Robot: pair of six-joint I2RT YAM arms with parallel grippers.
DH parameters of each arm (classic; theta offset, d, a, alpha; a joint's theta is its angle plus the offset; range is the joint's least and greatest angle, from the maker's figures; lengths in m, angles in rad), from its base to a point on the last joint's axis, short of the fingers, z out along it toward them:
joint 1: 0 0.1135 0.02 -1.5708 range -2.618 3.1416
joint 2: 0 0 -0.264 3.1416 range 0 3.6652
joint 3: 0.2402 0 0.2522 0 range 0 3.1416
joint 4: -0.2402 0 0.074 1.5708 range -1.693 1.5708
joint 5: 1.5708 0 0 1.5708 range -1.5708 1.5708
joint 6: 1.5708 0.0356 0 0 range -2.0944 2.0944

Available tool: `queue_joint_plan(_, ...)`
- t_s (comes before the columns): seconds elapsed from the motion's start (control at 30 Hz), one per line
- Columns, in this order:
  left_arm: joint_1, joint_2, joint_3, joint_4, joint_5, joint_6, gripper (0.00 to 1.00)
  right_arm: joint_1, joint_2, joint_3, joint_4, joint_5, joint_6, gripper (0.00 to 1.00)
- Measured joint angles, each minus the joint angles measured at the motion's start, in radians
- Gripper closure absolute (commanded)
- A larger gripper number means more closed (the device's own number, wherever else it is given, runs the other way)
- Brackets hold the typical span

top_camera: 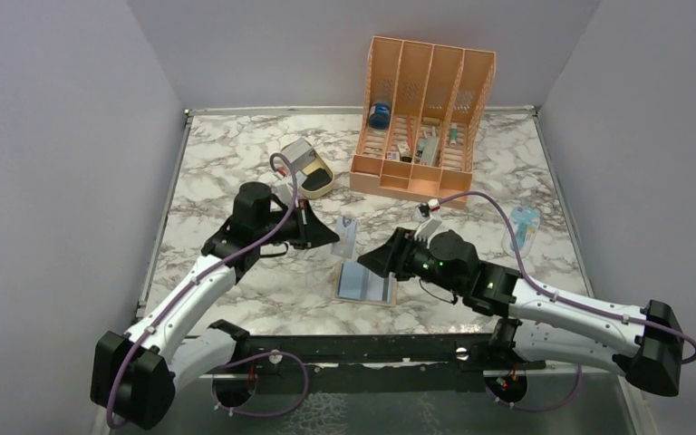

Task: Put the credit cards into the card holder
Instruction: Pick up the credit card from the storage box.

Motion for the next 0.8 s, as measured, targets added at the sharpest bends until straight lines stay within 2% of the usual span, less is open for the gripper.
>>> queue_joint_plan(0.27, 0.0, -0.082, -0.145, 0.269, 0.186, -0.256, 1.0, 0.0, -0.005, 0.0, 0.062, 0.006, 0.066, 0.46)
queue_joint_plan(0.5, 0.0, -0.097, -0.19, 0.384, 0.272, -0.356, 1.0, 0.0, -0.005, -0.002, 0.111, 0.006, 0.077, 0.53)
queue_joint_plan(0.7, 0.0, -0.1, -0.205, 0.431, 0.298, -0.401, 1.0, 0.0, 0.0, -0.002, 0.128, 0.006, 0.074, 0.71)
queue_joint_plan(0.8, 0.0, -0.1, -0.214, 0.465, 0.303, -0.425, 1.0, 0.0, 0.004, -0.002, 0.132, 0.006, 0.071, 0.86)
